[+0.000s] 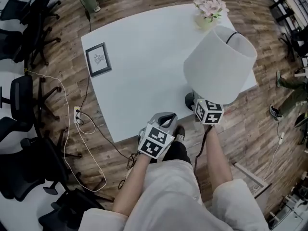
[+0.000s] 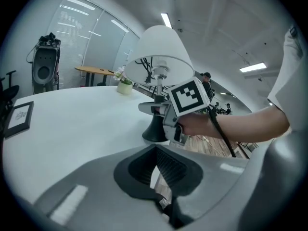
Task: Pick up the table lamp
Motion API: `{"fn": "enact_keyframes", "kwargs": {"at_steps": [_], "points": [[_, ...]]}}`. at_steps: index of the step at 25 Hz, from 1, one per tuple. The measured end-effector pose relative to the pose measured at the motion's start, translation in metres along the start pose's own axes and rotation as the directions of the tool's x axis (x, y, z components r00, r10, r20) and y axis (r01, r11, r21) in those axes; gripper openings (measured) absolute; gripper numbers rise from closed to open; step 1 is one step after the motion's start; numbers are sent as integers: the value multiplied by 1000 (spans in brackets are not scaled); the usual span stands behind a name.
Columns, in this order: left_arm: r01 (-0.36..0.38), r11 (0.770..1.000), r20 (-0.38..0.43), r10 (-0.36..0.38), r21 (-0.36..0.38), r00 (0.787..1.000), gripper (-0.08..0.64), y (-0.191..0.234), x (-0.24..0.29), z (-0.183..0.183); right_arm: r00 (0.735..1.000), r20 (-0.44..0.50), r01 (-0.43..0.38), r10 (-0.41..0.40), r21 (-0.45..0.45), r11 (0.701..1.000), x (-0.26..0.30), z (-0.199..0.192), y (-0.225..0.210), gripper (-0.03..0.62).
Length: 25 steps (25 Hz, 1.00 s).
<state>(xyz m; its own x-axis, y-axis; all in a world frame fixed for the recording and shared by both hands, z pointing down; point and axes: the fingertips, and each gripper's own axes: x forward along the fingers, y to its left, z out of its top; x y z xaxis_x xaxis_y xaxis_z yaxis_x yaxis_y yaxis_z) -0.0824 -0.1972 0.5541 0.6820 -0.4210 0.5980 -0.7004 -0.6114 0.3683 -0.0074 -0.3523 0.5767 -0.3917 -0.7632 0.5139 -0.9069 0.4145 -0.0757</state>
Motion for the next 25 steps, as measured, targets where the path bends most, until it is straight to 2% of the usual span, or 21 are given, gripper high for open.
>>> {"fn": "enact_keyframes", "kwargs": {"at_steps": [4,7,16,25], "points": [[27,999,-6,-27,38,1000,0,3,0,1,993,116,21,-21,4,1000,18,34,2,100],[29,999,-1,-29,20,1000,1,8,-4,-2,979,197,64,-61,-10,998,32,47,4,101],[30,1000,14,-30,5,999,1,16,-11,-7,954,272,166,-126,-130,978,39,38,26,100],[68,998,-15,-68,8,998,1,4,4,-15,948,286,184,-138,-139,973,33,32,28,107]]}}
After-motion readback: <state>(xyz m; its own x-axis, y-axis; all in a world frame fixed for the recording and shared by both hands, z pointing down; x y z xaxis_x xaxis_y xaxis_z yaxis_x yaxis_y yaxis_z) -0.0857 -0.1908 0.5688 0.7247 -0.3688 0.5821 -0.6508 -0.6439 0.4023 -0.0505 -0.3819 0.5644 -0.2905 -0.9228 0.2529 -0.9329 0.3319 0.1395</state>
